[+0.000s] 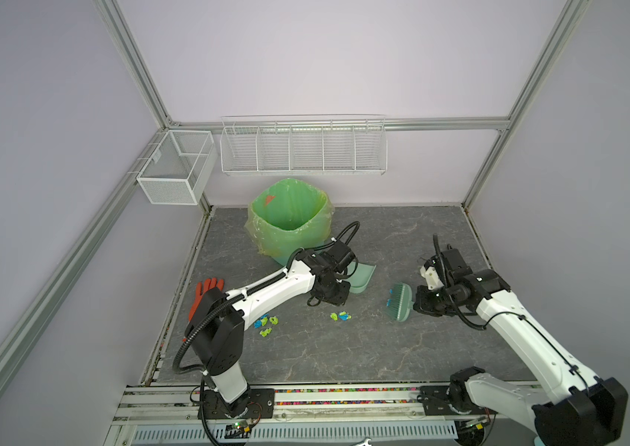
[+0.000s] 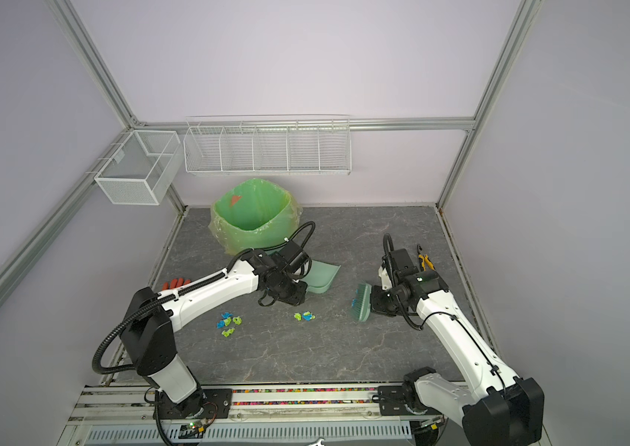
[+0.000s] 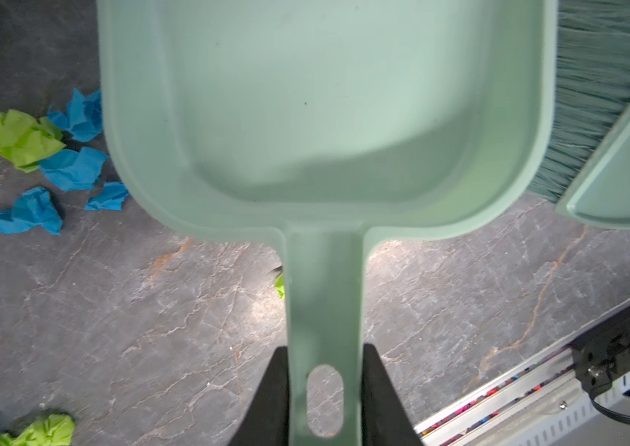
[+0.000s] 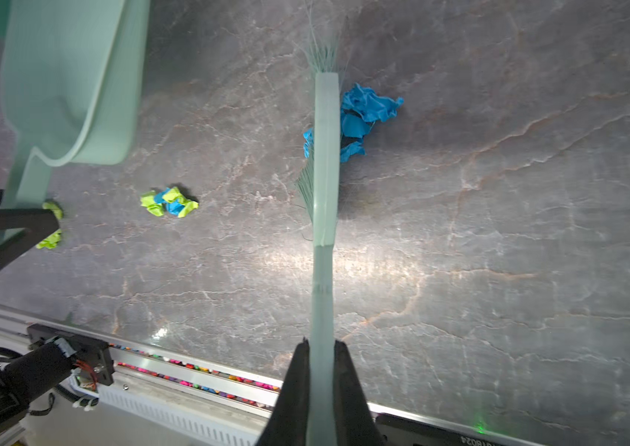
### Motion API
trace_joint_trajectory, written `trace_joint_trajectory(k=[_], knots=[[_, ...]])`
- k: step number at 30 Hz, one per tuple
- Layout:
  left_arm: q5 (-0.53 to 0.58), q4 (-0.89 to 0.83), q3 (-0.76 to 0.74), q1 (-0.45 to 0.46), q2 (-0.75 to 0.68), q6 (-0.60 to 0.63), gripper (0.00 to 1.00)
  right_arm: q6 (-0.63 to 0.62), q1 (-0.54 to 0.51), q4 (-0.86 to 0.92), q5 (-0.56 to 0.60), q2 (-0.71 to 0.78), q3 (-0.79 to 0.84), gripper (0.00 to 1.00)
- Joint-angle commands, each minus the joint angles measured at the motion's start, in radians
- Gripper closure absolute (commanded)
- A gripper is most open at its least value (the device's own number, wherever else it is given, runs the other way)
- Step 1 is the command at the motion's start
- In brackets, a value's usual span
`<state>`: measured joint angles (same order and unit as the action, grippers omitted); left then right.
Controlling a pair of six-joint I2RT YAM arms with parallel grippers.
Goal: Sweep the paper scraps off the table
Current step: 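Sweep the blue scraps toward the dustpan with the right gripper's brush, then slide the dustpan toward the blue scraps while the right gripper brushes them in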
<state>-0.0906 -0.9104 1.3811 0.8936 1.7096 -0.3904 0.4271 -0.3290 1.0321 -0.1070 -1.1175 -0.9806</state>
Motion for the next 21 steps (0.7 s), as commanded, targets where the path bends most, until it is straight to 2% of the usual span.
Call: trace_joint_trajectory(k=[1, 5, 8, 16, 21], knots=[[0.001, 0.005, 0.038, 0.047, 0.032, -0.015, 1.0, -0.041, 0.018, 0.046, 0.067, 0.006, -0.037, 0.93], [0.026, -0.022, 0.071, 0.083, 0.071, -0.003, 1.0, -0.022, 0.049, 0.036, -0.038, 0.025, -0.091, 0.93], [0.045, -0.043, 0.079, 0.087, 0.09, -0.011, 1.0, 0.007, 0.066, 0.029, -0.059, 0.047, -0.121, 0.93], [0.052, -0.042, 0.067, 0.109, 0.076, 0.014, 1.0, -0.03, 0.117, 0.09, 0.009, 0.049, -0.17, 0.93], [0.139, -0.105, 0.08, 0.148, 0.092, 0.04, 1.0, -0.085, 0.158, 0.148, 0.089, 0.026, -0.22, 0.93]])
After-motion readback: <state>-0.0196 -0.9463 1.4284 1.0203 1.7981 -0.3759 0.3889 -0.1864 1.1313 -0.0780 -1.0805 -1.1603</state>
